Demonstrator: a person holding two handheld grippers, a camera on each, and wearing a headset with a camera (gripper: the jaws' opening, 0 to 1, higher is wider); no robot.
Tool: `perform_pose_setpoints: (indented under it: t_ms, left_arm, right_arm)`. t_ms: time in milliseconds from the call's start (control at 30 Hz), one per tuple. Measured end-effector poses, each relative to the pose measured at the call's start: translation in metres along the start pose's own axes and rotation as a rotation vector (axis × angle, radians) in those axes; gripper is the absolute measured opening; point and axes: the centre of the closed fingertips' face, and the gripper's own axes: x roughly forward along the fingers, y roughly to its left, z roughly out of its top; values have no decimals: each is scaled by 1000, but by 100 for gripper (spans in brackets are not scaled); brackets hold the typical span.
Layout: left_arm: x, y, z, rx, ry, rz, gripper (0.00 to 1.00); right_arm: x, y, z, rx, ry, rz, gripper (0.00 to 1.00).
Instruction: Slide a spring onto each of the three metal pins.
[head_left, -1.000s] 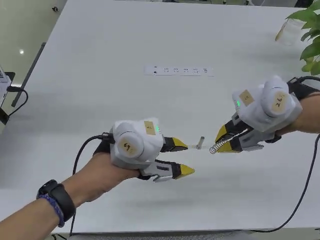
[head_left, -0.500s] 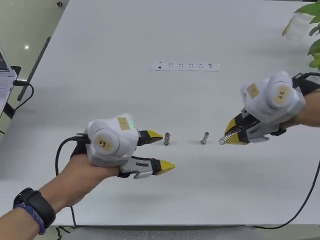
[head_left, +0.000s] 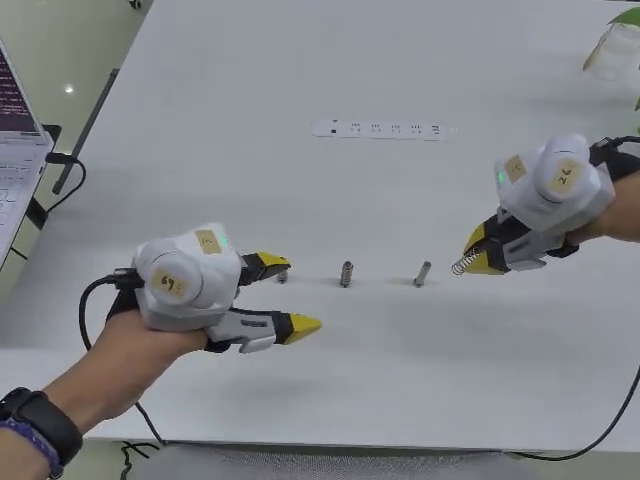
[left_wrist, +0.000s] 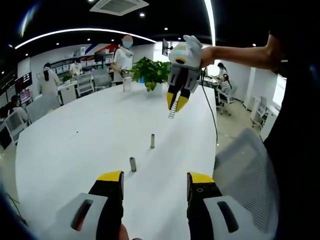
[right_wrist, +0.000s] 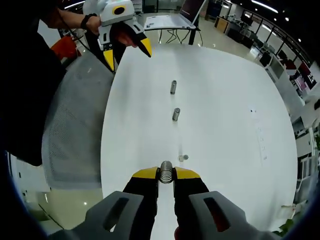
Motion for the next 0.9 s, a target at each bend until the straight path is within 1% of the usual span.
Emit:
perform_pose_setpoints:
  t_ms: [167, 300, 400, 567, 767, 900]
  left_arm:
    - [-12, 8, -7, -31, -3, 39, 48]
    - [-20, 10, -11, -47, 0, 61, 50]
    - [-27, 13, -15, -71, -3, 82, 51]
    - [-34, 16, -21, -90, 1, 104, 53]
    - [-40, 20, -25, -103, -1, 126, 55]
    - [-44, 22, -28, -107, -1, 135, 55]
  right_arm:
    - [9, -11, -6, 22, 22, -17, 8]
    - [14, -17, -8, 28, 33, -23, 8]
    - [18, -21, -9, 29, 39, -26, 8]
    - [24, -24, -9, 26, 50, -21, 8]
    - [32, -25, -9, 15, 68, -15, 8]
    - [36, -27, -7, 13, 69, -9, 8]
